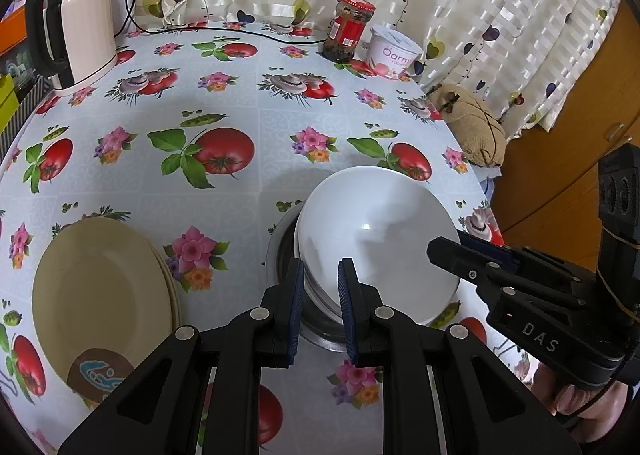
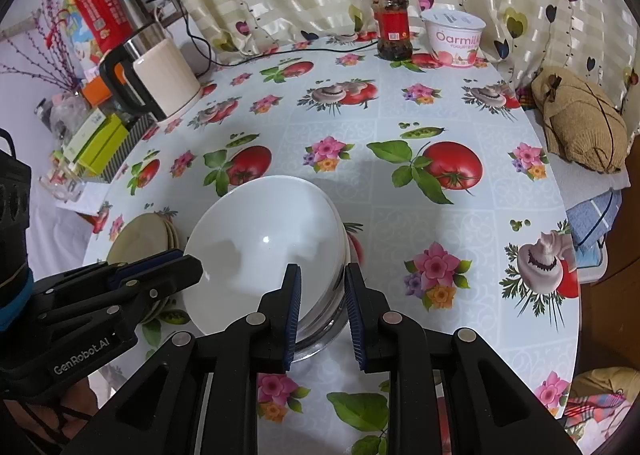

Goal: Organize plates and bowls
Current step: 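Close both grippers on the rim of the steel bowl stack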

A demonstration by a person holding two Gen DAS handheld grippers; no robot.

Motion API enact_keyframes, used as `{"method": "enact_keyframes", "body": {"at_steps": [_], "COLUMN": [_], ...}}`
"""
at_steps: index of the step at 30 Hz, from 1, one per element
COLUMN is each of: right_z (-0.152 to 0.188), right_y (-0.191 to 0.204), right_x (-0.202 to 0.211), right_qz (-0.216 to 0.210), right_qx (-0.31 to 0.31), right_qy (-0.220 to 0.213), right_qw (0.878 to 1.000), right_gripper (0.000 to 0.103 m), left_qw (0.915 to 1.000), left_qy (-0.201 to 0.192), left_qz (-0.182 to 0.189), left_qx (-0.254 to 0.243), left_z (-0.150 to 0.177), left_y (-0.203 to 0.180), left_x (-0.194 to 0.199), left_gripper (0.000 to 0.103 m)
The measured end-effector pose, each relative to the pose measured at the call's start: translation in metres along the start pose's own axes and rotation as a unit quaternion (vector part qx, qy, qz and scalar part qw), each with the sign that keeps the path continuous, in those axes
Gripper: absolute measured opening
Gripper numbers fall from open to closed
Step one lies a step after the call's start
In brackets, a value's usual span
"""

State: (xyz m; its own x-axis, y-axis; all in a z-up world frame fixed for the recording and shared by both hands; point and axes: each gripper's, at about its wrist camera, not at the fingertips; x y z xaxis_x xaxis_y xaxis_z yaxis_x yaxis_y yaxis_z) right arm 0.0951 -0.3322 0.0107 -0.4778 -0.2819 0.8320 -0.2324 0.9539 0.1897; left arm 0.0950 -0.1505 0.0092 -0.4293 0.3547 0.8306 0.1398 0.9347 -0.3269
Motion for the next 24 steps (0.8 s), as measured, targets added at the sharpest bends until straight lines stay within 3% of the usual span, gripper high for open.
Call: {"method": "enact_keyframes", "body": {"at_steps": [5,7,24], "right_z": [-0.0012,-0.0004,0.0037], "right_y": [0.0021,0.0024,0.0007], "right_x": [0.0049,0.0050,0.0038], "right_qz": [0.005,0.011,0.011], "right_qx": [0.012,0.015,0.020], "right_qy": [-0.013,-0.015,-0.025], "right_qw": [1.000,1.000,0.999], "right_gripper": [0.021,0.016,0.015], "left_qw": [1.0000,1.0000,0.9997], "left_qy": [-0.002,-0.004,-0.020], "left_qz": [0.003,0.008,0.016], "left_qx": [0.002,0.004,-0.002], "left_z": [-0.0010,-0.0026,-0.0046], "left_y": [0.0001,0.0003,0.0051], "left_x": [-0.0002,-0.0005,-0.0041], "left_gripper": [0.018,0.018,0.018]}}
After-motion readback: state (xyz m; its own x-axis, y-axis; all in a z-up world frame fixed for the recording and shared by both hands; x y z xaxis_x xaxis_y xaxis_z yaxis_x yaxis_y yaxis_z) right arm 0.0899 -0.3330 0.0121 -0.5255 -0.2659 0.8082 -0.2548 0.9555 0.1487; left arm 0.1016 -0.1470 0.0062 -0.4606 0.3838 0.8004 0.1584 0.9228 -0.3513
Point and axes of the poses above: each gripper's, at about its wrist camera, not at the fingertips, and x roughly against the way its jaws point, y to its left, z to its underside, and after that the axes turned 6 degrees about x, right-handed
